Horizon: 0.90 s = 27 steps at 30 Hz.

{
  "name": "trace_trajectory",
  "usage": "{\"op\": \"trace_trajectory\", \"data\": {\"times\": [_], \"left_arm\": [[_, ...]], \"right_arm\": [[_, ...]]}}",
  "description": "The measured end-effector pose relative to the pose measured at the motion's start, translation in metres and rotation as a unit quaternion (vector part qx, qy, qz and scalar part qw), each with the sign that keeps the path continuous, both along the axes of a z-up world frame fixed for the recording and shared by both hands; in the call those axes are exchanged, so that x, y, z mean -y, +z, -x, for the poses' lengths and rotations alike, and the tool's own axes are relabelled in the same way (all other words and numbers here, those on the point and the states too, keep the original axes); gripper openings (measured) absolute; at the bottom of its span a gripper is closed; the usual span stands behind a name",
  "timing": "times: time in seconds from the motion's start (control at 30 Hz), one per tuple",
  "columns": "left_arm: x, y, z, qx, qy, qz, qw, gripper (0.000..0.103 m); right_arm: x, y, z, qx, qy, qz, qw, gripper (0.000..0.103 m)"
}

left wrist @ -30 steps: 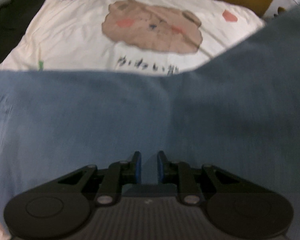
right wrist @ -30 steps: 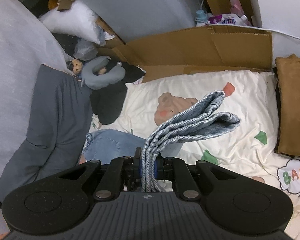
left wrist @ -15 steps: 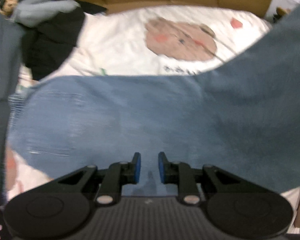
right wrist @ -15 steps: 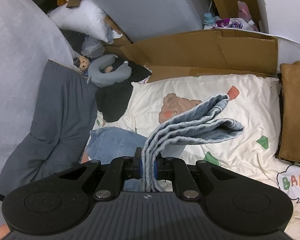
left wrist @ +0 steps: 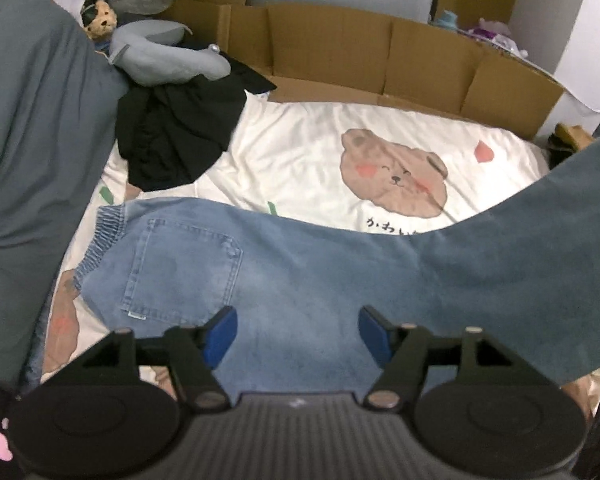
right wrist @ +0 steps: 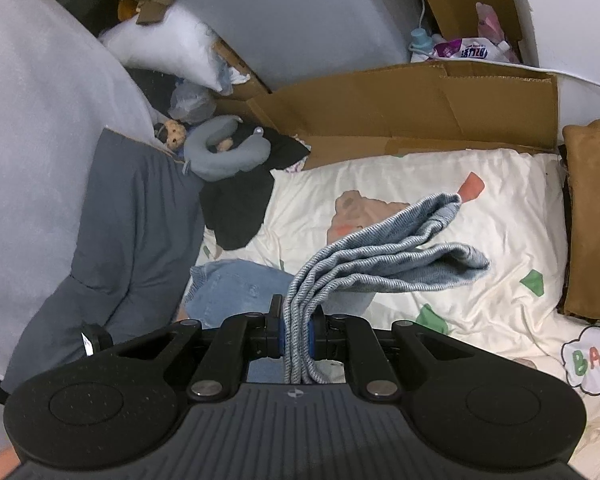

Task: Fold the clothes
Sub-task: 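Carry the held legs toward the waistband and lower them with the right tool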

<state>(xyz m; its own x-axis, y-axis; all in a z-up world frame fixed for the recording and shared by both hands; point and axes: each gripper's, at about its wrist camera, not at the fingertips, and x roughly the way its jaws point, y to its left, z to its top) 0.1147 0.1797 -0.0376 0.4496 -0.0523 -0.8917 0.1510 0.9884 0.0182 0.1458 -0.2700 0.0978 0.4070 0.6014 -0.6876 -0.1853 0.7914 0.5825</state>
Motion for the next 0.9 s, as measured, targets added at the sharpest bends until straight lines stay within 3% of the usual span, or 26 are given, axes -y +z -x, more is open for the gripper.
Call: {"op": "trace_trajectory", "data": {"times": [0.4, 0.5, 0.9], "left_arm": [[-0.022, -0.04, -0.017, -0.007, -0.02, 0.02, 0.9996, 0.071], [-0.023, -0.054, -0.023, -0.009, -0.015, -0.003, 0.9998, 0.071], [-0.057, -0.105, -0.03, -0.024, 0.011, 0.045, 0.9986, 0.07]], "right_arm": [[-0.033, -0.006, -0.019, -0.011, -0.012, 0.021, 1.0, 0.01], [-0.043, -0.006, -0.024, -0.011, -0.009, 0.025, 1.0, 0.01], [-0.096, -0.013, -0.042, -0.017, 0.017, 0.044, 0.999, 0.01]]}}
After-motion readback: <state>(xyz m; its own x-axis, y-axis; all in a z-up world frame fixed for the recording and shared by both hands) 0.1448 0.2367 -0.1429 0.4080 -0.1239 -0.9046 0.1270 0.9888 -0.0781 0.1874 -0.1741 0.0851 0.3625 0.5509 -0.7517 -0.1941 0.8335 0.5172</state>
